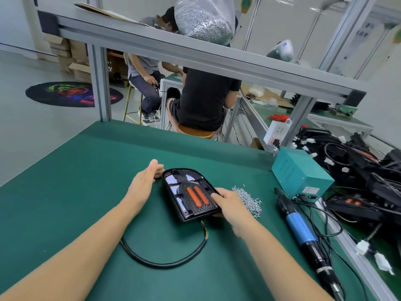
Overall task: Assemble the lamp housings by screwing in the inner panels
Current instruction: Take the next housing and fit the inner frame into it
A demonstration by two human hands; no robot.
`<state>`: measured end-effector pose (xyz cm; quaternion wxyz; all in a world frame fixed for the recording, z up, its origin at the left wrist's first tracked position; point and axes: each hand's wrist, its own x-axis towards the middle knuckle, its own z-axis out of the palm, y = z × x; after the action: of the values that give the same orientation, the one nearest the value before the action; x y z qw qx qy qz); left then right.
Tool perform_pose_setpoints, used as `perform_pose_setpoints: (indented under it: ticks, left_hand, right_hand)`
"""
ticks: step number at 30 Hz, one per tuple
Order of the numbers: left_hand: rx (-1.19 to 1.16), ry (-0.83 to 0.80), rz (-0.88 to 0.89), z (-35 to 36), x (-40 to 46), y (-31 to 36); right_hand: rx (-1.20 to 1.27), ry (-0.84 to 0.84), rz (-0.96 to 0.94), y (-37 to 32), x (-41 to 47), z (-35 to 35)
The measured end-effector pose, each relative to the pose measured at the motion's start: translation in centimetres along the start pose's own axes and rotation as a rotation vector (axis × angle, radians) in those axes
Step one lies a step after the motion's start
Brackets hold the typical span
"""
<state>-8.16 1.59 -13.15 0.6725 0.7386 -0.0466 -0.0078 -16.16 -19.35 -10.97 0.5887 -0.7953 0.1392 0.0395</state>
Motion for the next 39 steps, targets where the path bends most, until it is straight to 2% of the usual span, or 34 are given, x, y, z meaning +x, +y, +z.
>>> perform_pose_setpoints:
  ticks: [4, 11, 15, 18, 22, 25, 28, 31, 35, 39]
  left_hand:
    - [0.275, -0.023, 0.006, -0.1, 1.2, 0.2]
    - [0.543, -0.031, 0.108, 1.7, 1.4, 2.1]
    - [0.675, -0.054, 0.185, 3.1, 0.4, 3.6]
    - [0.732, -0.059, 0.253, 4.2, -0.2, 4.9]
    - [0.704, -0.097, 0.348, 6.5, -1.4, 6.6]
    - [0.700, -0.159, 0.430, 9.3, -2.8, 7.4]
    - [0.674, -0.281, 0.513, 12.8, -4.8, 7.6]
    - [0.774, -0.379, 0.546, 16.3, -6.9, 6.5]
    - [1.036, -0.405, 0.438, 18.5, -7.7, 4.3]
    - [1.052, -0.330, 0.306, 17.9, -7.6, 2.9]
  right_hand:
    - [-0.133, 0.003, -0.060, -0.5, -0.1, 0.5]
    - [-0.511, 0.029, -0.268, -2.0, 0.4, 0.2]
    - [-0.594, -0.006, -0.248, -2.2, 0.7, -0.3]
    - [-0.559, -0.039, -0.252, -2.4, 0.1, -1.3]
    - [-0.558, 0.247, -0.280, -1.9, -1.3, -6.1]
    - [-0.646, 0.418, -0.227, 0.1, -2.5, -10.0]
    - [-0.778, 0.481, -0.147, 2.4, -3.6, -12.4]
    - [-0.922, 0.514, -0.031, 4.3, -4.4, -13.4]
    - [-1.012, 0.541, 0.051, 5.7, -5.0, -14.1]
    - [-0.979, 0.529, 0.126, 6.5, -5.3, -14.5]
